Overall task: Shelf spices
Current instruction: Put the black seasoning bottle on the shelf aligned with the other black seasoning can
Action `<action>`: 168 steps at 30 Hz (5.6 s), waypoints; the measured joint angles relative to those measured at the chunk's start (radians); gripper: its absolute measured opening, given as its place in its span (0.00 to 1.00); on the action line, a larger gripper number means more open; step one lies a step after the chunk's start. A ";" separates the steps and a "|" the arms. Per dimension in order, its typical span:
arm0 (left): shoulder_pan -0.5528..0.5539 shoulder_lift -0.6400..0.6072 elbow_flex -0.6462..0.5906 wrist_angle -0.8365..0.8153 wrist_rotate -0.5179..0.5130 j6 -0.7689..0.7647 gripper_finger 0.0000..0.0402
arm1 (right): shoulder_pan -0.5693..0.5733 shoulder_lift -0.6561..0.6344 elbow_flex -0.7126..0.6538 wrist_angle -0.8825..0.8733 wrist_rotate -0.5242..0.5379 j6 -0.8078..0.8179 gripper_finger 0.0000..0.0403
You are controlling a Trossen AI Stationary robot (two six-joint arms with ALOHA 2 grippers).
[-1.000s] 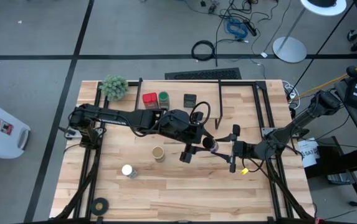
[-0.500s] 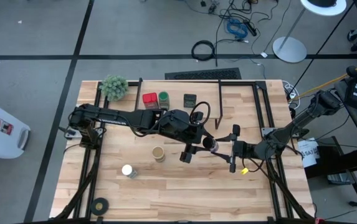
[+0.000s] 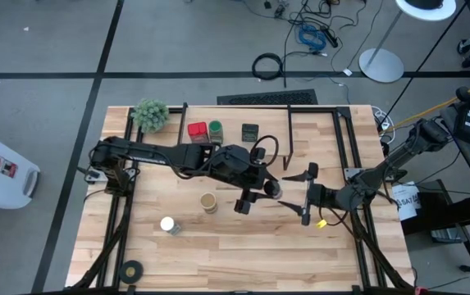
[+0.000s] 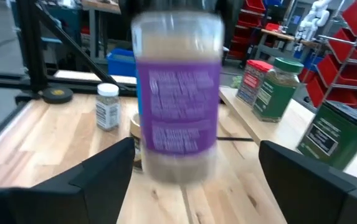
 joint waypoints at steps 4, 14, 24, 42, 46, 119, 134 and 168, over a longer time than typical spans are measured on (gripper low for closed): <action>-0.001 -0.018 0.000 -0.019 0.000 0.000 0.53 | 0.000 -0.008 0.000 -0.042 0.021 0.007 0.81; -0.001 -0.112 0.000 -0.112 -0.007 -0.026 0.53 | 0.000 -0.024 0.000 -0.139 0.042 0.098 0.81; 0.054 -0.216 0.000 -0.125 -0.027 -0.076 0.53 | -0.003 0.018 0.000 -0.229 0.038 0.221 0.81; 0.299 -0.242 0.122 -0.278 -0.023 -0.105 0.53 | -0.048 0.058 0.000 -0.211 -0.020 0.220 0.81; 0.316 -0.235 0.122 -0.322 -0.022 -0.105 0.53 | -0.048 0.058 0.000 -0.211 -0.039 0.216 0.81; 0.481 -0.118 -0.058 -0.406 0.050 -0.048 0.53 | -0.047 0.057 0.000 -0.285 -0.041 0.269 0.81; 0.498 -0.118 -0.060 -0.413 0.065 -0.049 0.53 | -0.047 0.057 0.000 -0.288 -0.041 0.269 0.81; 0.505 -0.071 -0.060 -0.419 0.079 -0.049 0.54 | -0.047 0.058 0.000 -0.293 -0.064 0.269 0.81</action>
